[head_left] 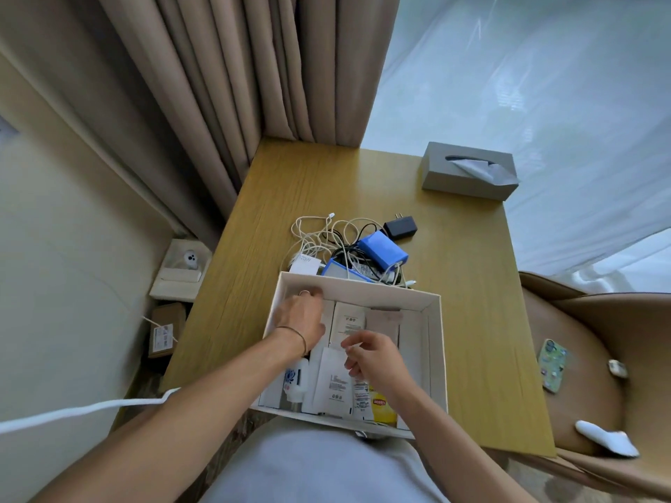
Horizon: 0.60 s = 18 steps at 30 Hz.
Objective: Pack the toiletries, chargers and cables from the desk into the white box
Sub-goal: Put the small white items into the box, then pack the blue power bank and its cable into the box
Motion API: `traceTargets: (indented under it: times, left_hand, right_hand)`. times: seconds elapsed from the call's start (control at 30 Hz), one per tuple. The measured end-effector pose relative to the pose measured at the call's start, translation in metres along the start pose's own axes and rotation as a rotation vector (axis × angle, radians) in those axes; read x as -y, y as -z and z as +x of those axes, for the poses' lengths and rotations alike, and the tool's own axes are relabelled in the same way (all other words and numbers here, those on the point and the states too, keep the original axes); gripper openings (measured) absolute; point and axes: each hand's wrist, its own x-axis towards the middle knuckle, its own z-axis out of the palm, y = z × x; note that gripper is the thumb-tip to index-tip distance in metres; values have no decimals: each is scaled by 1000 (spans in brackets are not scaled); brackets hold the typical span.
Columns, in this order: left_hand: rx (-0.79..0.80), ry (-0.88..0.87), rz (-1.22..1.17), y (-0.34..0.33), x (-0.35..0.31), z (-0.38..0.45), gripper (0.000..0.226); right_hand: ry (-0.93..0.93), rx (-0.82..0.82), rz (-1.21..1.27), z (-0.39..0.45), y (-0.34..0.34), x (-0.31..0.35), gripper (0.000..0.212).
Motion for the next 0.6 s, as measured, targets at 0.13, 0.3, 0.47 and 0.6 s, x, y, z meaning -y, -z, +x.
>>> traceTargets:
  times: [0.13,0.3,0.47,0.6]
  left_hand:
    - [-9,-59,92,1,-2,0,42]
    - [-65,-132,79,9,-1,-14,29]
    - [-285,-395,-46,38,6,-29,17]
    - [-437,-438,-171,70,16,-8,5]
  right_hand:
    - [21,2,7,-3,4,6,19]
    - [110,-31,2,-2,7,31,17]
    - [240,-95,6,9,23,68,17]
    - [283,-185,5,27,39,94,17]
